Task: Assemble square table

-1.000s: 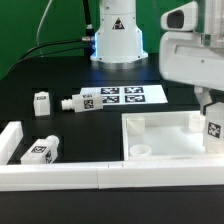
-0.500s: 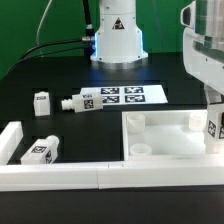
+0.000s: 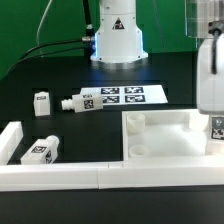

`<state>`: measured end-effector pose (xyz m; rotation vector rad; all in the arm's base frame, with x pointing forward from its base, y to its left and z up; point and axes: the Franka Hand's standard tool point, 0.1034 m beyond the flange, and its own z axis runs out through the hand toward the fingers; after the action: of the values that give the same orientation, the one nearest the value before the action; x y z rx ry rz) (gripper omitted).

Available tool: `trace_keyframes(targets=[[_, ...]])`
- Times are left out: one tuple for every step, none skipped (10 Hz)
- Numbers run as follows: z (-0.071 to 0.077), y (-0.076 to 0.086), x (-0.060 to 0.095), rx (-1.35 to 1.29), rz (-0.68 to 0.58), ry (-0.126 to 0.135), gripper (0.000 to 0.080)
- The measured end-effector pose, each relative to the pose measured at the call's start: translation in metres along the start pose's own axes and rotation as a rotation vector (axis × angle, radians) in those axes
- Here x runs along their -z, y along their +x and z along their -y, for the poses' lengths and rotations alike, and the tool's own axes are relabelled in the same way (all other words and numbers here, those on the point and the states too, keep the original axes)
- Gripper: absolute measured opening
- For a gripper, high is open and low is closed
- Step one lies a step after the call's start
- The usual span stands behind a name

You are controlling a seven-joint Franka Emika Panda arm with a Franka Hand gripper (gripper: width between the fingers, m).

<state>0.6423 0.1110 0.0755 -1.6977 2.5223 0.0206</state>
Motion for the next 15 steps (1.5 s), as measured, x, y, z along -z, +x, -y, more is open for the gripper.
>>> trace_keyframes(targets=[[0.0, 0.0, 0.0, 0.002, 0.0, 0.0, 0.0285], [0.0, 0.0, 0.0, 0.02, 0.0, -0.001, 0.0285], [-0.001, 0.0, -0.001, 0.022, -0.001, -0.001, 0.0358], [0.0, 0.0, 0.0, 0.033, 0.0, -0.001, 0.0541], [0.002, 0.002, 0.008, 0.128, 0.01, 0.005, 0.0541], [0.004, 0.007, 0.025, 0.177, 0.031, 0.015, 0.0626], [0.002, 0.008, 0.035, 0.191, 0.04, 0.019, 0.0643], [0.001, 0.009, 0.034, 0.191, 0.039, 0.018, 0.0643], [0.001, 0.009, 0.032, 0.191, 0.037, 0.016, 0.0648], [0.001, 0.009, 0.032, 0.192, 0.037, 0.016, 0.0648], [0.001, 0.009, 0.032, 0.192, 0.036, 0.015, 0.0649], [0.0, 0.009, 0.032, 0.206, 0.035, 0.015, 0.0649], [0.0, 0.009, 0.031, 0.234, 0.035, 0.016, 0.0649], [0.001, 0.012, 0.033, 0.283, 0.038, 0.018, 0.0649], [0.001, 0.026, 0.04, 0.36, 0.047, 0.02, 0.0649]])
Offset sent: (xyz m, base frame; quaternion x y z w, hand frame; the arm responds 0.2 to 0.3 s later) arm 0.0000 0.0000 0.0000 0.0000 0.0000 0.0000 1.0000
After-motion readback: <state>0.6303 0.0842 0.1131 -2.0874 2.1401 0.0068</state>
